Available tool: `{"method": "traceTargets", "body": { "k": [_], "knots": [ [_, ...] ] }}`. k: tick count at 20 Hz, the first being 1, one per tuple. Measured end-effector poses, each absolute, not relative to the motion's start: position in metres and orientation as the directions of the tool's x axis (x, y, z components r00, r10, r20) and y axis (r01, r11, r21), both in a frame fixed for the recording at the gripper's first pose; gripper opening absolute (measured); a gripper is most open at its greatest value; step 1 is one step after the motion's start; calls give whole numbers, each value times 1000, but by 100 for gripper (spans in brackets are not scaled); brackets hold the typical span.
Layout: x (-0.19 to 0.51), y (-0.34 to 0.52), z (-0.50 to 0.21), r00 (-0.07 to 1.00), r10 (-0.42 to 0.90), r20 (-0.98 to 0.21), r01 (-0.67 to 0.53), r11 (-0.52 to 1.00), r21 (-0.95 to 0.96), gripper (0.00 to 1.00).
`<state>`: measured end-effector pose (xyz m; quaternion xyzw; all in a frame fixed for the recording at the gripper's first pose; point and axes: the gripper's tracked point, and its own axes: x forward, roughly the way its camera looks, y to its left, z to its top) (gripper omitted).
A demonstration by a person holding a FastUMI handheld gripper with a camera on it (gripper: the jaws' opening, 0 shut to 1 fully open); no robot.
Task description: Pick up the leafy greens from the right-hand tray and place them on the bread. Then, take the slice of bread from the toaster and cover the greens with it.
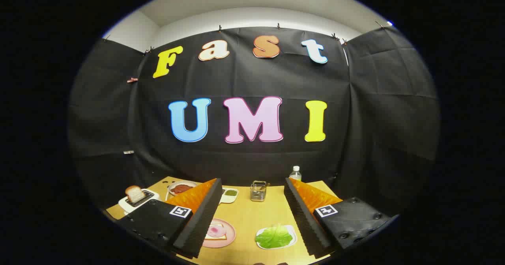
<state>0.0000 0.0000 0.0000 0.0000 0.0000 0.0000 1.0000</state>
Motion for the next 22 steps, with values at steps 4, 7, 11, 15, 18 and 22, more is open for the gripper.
{"method": "traceTargets", "body": {
  "k": [4,7,11,15,18,22],
  "knots": [
    [-3,-1,1,1000,24,-5,-24,999,-31,97],
    [-4,2,-4,999,32,-15,-33,998,-56,97],
    [-5,2,-3,1000,30,-8,-30,997,-74,97],
    [-10,1,-8,999,28,-16,-29,996,-84,97],
    [-9,-3,-14,1000,15,-28,-17,996,-87,97],
    [-4,-12,-28,998,-20,-56,17,998,-56,98]
  ]
}}
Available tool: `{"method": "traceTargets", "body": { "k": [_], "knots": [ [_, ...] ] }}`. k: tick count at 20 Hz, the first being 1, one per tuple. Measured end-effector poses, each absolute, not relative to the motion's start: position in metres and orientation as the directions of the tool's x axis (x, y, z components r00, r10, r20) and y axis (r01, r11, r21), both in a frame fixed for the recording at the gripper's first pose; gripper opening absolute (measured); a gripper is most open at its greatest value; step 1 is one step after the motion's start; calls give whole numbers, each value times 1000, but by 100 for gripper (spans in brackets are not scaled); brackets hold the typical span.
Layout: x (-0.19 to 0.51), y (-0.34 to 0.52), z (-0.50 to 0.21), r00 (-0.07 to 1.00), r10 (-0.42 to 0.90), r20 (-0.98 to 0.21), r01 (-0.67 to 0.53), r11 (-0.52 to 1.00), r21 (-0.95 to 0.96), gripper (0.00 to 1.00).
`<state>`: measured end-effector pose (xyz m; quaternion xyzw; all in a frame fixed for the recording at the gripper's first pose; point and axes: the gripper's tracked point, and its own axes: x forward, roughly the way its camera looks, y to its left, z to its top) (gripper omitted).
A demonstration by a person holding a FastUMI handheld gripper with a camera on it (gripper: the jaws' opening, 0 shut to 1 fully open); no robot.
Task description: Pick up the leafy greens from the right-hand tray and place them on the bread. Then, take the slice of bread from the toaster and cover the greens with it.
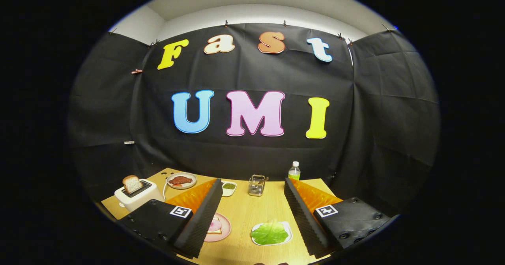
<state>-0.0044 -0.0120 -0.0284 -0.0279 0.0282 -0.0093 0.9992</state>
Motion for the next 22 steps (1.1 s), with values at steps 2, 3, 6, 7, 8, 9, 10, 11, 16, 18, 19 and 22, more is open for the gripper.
{"method": "traceTargets", "body": {
  "k": [2,3,6,7,8,9,10,11,16,18,19,22],
  "knots": [
    [-2,-16,-37,997,-29,-78,25,998,-50,98],
    [0,-17,-42,996,-28,-90,24,999,-45,98],
    [10,-24,-64,988,-40,-150,36,999,-33,98],
    [13,-28,-72,983,-54,-175,51,998,-24,98],
    [18,-32,-82,977,-70,-200,70,998,-9,98],
    [23,-35,-93,970,-83,-227,87,996,6,98],
    [28,-38,-106,962,-96,-255,102,995,11,98],
    [32,-41,-118,954,-105,-280,112,994,6,98],
    [49,-55,-181,898,-124,-421,139,990,4,98],
    [54,-61,-205,874,-130,-468,146,989,-2,98],
    [57,-65,-215,861,-133,-491,146,989,-11,98],
    [64,-74,-247,823,-132,-553,132,990,-40,98]
  ]
}}
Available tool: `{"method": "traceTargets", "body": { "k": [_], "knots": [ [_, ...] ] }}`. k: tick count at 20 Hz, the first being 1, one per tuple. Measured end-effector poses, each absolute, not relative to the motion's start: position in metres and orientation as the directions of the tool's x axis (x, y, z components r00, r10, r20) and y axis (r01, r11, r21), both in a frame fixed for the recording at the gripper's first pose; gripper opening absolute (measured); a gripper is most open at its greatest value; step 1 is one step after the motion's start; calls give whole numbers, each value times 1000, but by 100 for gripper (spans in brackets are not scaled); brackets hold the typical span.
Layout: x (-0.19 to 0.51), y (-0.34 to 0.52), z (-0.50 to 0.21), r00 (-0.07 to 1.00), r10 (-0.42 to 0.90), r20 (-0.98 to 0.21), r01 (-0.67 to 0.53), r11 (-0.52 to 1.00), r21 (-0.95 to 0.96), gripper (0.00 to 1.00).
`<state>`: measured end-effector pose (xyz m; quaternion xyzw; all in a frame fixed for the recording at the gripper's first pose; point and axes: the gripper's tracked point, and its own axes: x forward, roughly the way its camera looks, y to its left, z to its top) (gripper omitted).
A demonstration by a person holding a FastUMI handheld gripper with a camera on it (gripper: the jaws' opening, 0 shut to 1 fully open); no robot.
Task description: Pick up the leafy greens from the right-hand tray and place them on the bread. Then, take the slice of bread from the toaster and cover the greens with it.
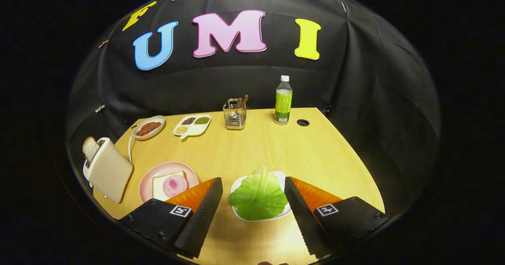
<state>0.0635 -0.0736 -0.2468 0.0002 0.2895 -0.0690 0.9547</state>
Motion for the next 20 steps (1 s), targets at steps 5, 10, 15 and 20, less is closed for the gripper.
{"method": "traceTargets", "body": {
  "k": [5,10,15,20],
  "knots": [
    [76,-88,-306,736,-142,-662,147,988,-49,98],
    [87,-98,-350,655,-141,-742,152,987,-53,98],
    [97,-107,-371,622,-155,-767,166,984,-65,98],
    [99,-102,-378,613,-137,-778,144,988,-60,92]
  ]
}}
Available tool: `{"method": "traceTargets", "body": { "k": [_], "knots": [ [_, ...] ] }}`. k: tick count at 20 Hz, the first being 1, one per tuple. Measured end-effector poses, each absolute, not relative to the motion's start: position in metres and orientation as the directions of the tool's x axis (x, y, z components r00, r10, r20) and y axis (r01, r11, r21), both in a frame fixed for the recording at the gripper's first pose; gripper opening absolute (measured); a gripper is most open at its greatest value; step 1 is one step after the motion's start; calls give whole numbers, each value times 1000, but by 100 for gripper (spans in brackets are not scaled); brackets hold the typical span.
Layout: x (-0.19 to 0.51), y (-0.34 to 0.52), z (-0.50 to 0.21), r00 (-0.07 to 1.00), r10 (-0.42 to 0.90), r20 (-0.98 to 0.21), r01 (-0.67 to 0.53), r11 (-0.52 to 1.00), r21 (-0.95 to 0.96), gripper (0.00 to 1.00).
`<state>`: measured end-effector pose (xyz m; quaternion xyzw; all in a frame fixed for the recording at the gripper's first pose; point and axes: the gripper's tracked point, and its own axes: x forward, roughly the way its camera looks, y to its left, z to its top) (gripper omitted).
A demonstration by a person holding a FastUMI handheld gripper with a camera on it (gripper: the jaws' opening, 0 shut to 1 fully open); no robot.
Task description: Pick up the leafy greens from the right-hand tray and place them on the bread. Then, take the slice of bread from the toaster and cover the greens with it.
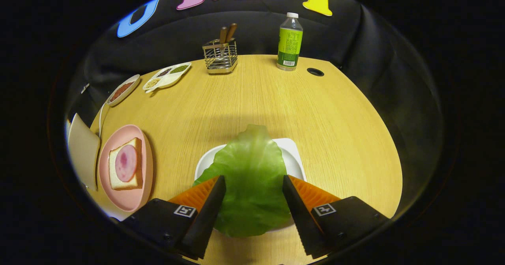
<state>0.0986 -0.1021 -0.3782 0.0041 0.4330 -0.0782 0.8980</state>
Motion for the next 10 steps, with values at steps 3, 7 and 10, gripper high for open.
{"method": "traceTargets", "body": {
  "k": [3,7,10],
  "knots": [
    [96,-100,-379,586,-121,-801,111,991,-69,87],
    [96,-102,-379,573,-96,-814,72,995,-67,79],
    [95,-100,-379,567,-79,-820,40,997,-68,59]
  ]
}}
